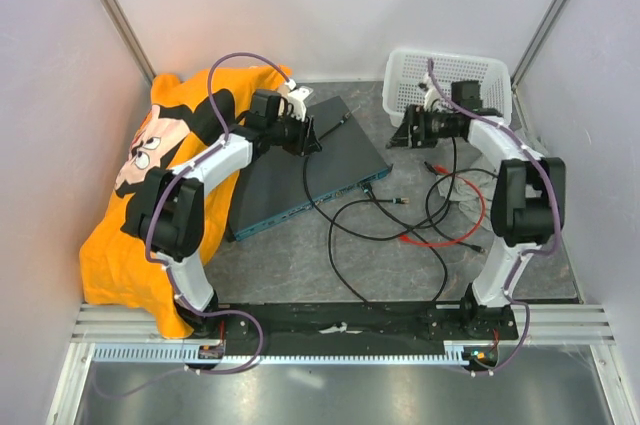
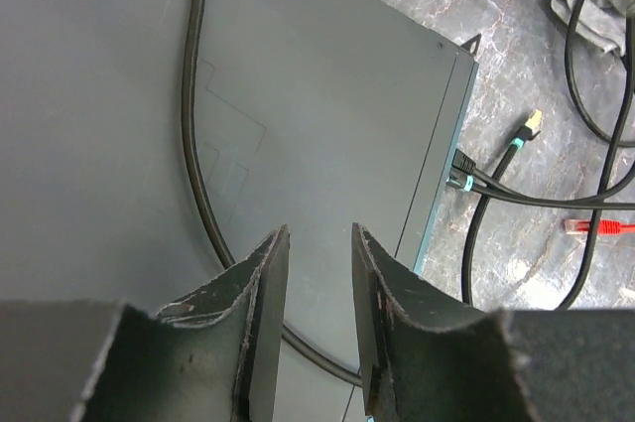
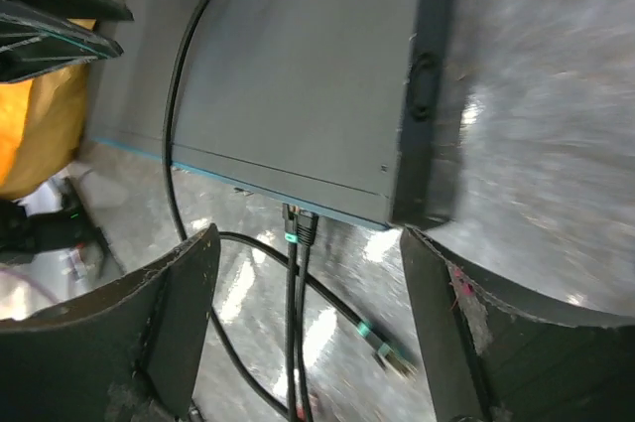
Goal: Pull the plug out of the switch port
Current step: Place the connector at the center of the board.
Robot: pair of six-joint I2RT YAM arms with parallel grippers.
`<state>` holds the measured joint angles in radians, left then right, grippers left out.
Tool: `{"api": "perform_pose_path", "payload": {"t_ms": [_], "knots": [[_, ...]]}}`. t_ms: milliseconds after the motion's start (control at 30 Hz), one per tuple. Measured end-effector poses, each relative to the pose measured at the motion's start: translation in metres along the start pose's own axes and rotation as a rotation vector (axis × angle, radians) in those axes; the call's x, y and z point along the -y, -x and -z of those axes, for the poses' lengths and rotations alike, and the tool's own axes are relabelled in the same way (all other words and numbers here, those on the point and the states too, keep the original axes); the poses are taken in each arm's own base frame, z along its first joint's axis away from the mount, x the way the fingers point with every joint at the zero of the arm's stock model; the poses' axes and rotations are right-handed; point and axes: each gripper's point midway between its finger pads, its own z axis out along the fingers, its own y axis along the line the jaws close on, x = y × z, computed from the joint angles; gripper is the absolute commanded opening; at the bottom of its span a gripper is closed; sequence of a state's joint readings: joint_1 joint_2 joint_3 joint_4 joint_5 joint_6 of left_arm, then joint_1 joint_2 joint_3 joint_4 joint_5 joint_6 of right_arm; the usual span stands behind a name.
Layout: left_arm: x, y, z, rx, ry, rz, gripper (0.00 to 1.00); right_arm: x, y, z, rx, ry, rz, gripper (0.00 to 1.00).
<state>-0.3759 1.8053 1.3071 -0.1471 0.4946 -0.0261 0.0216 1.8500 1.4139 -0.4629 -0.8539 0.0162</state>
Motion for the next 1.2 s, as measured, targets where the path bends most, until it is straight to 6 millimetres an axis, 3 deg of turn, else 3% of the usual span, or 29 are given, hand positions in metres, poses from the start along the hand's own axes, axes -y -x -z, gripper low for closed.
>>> {"api": "perform_pose_path", "payload": {"t_ms": [100, 200, 333, 533, 667, 900, 1200], "knots": [[-0.002, -0.003, -0.003, -0.023, -0.007, 0.004, 0.39, 0.002, -0.021, -0.025, -0.067, 0.056, -0.076, 0.73], [-0.005, -0.011, -0.007, -0.049, -0.005, 0.018, 0.39, -0.003, -0.037, -0.036, -0.107, 0.103, -0.129, 0.72], [-0.011, -0.021, -0.013, -0.08, 0.0, 0.042, 0.39, -0.005, -0.066, -0.038, -0.158, 0.136, -0.204, 0.67], [-0.016, -0.03, -0.02, -0.102, 0.007, 0.067, 0.39, -0.006, -0.124, -0.034, -0.25, 0.134, -0.303, 0.69], [-0.015, -0.032, -0.021, -0.1, 0.01, 0.112, 0.39, -0.016, -0.15, -0.026, -0.194, 0.102, -0.338, 0.69], [-0.014, -0.043, -0.023, -0.11, 0.014, 0.175, 0.39, -0.013, -0.14, -0.049, 0.001, 0.091, -0.451, 0.67], [-0.017, -0.045, -0.026, -0.1, 0.017, 0.199, 0.39, -0.007, -0.115, -0.063, 0.033, 0.089, -0.478, 0.61]]}}
